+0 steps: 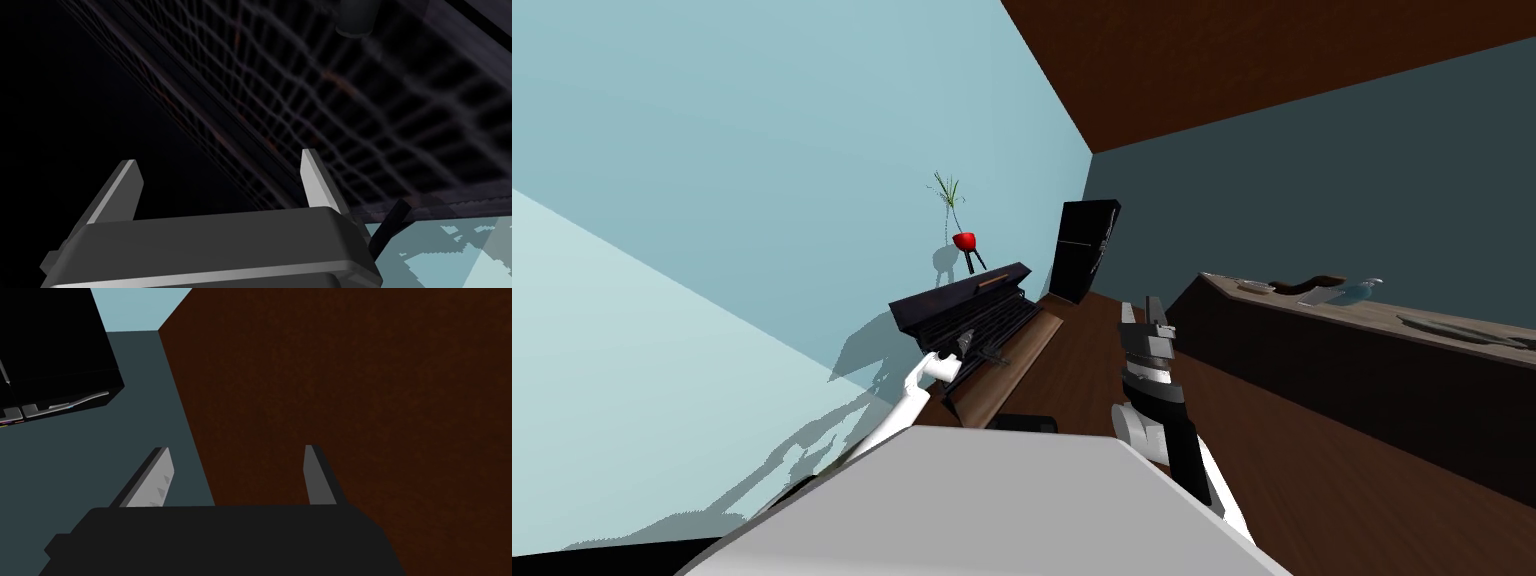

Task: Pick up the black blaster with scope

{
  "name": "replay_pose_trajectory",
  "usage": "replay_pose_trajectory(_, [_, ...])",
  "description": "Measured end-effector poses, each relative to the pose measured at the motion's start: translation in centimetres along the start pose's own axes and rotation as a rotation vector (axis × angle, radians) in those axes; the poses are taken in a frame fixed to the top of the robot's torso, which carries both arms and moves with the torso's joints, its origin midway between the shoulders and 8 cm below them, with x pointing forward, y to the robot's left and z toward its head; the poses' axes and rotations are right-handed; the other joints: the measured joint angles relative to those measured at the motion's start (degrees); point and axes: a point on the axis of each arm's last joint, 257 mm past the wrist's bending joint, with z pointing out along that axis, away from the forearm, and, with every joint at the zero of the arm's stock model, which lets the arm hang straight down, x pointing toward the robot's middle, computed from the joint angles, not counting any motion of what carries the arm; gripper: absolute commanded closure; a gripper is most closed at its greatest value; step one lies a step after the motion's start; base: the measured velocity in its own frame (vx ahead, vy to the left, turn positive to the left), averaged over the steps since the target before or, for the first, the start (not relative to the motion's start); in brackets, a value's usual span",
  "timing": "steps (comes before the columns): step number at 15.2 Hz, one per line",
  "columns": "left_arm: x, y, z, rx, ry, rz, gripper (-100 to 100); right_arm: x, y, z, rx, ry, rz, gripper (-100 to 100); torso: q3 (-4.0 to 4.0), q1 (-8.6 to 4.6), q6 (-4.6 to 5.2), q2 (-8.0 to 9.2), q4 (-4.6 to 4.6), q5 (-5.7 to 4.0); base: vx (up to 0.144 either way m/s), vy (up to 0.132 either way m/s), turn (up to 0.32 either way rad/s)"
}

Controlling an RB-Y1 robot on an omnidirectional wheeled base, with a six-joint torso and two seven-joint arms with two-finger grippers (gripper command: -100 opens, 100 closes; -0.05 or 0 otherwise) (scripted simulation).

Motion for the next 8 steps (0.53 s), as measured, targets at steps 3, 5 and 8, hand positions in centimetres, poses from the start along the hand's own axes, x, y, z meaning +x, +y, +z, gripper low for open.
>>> replay_pose_trajectory(3, [0.8, 1.5, 0.8, -0.071, 0.01, -0.002, -100, 0.0, 0.0, 0.0, 0.0, 0.0, 0.0, 0, -0.01, -0.01, 0.02, -0.01, 0.0, 0.0, 0.02, 0.014, -0.046])
replay_pose_trajectory(5, [1.7, 2.5, 1.2, -0.121, 0.019, -0.003, -100, 0.0, 0.0, 0.0, 0.0, 0.0, 0.0, 0, -0.01, 0.0, 0.02, -0.03, 0.0, 0.0, 0.021, 0.021, -0.036])
replay_pose_trajectory(8, [2.8, 4.3, 1.6, -0.197, 0.035, -0.006, -100, 0.0, 0.0, 0.0, 0.0, 0.0, 0.0, 0, -0.01, 0.0, 0.01, -0.02, -0.01, 0.0, 0.018, 0.015, -0.029])
